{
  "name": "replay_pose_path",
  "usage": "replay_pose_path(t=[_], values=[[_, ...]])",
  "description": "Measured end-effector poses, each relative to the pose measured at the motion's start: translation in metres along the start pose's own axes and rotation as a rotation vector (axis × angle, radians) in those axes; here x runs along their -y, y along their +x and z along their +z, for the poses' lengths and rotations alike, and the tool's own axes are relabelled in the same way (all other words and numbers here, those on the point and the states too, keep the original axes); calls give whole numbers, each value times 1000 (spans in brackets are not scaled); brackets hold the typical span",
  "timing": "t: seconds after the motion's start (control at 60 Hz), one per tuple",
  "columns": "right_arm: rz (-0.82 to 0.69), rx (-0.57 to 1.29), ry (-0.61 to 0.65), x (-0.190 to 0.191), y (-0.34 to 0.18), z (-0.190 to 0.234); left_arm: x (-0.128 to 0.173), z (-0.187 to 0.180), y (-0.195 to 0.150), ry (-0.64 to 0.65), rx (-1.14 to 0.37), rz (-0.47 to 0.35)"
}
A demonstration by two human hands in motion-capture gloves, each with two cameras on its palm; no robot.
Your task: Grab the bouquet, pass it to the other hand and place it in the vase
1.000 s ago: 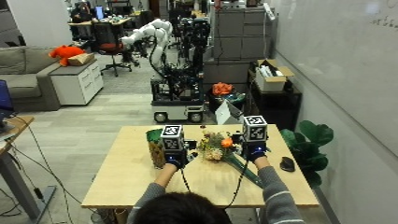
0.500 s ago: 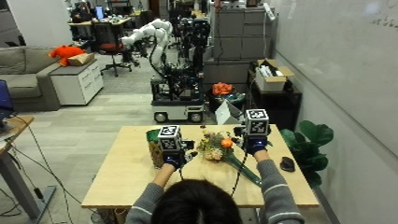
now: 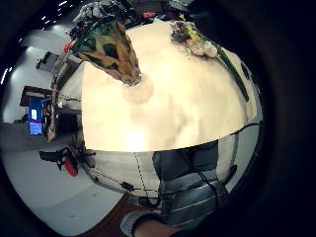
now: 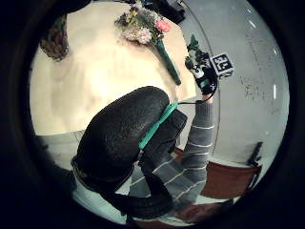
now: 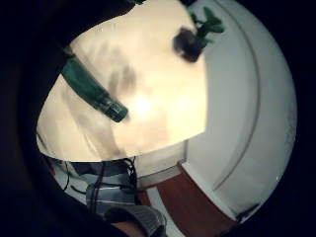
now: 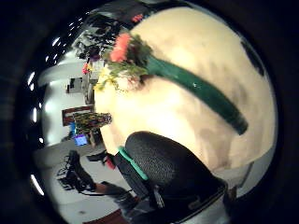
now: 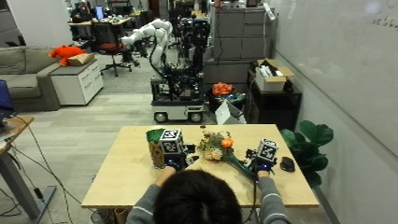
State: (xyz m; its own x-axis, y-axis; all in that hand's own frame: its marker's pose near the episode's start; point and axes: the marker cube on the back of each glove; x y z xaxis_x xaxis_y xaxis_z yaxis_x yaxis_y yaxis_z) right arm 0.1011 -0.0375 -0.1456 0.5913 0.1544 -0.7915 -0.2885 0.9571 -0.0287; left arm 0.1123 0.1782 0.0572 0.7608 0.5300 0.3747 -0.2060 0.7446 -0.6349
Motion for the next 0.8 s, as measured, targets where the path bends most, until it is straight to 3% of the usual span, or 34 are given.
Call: replay_pose_path(t=[0.1, 0.2, 0.333, 0.433, 0.517, 0.583, 0.667, 0.733, 0.8], values=[[-41, 39, -8, 15, 9, 40, 4, 9, 0, -15, -6, 3], [82, 68, 9, 25, 26, 71, 6, 12, 1, 2, -8, 26], [104, 17, 52, 27, 33, 97, 17, 22, -3, 53, 0, 38], [-4, 38, 58, 21, 22, 99, 15, 22, 0, 46, 10, 32], [-42, 1, 179, 33, 18, 89, -1, 12, 10, 13, -18, 40], [-173, 60, 272, 41, 3, 81, 4, 17, 7, 4, -17, 46], [27, -112, 350, 48, 15, 69, 10, 21, 1, 12, -3, 36], [152, -259, 319, 36, 21, 58, 13, 22, -2, 12, -8, 27], [122, -288, 305, 31, 12, 52, 9, 19, -2, 16, -17, 25]])
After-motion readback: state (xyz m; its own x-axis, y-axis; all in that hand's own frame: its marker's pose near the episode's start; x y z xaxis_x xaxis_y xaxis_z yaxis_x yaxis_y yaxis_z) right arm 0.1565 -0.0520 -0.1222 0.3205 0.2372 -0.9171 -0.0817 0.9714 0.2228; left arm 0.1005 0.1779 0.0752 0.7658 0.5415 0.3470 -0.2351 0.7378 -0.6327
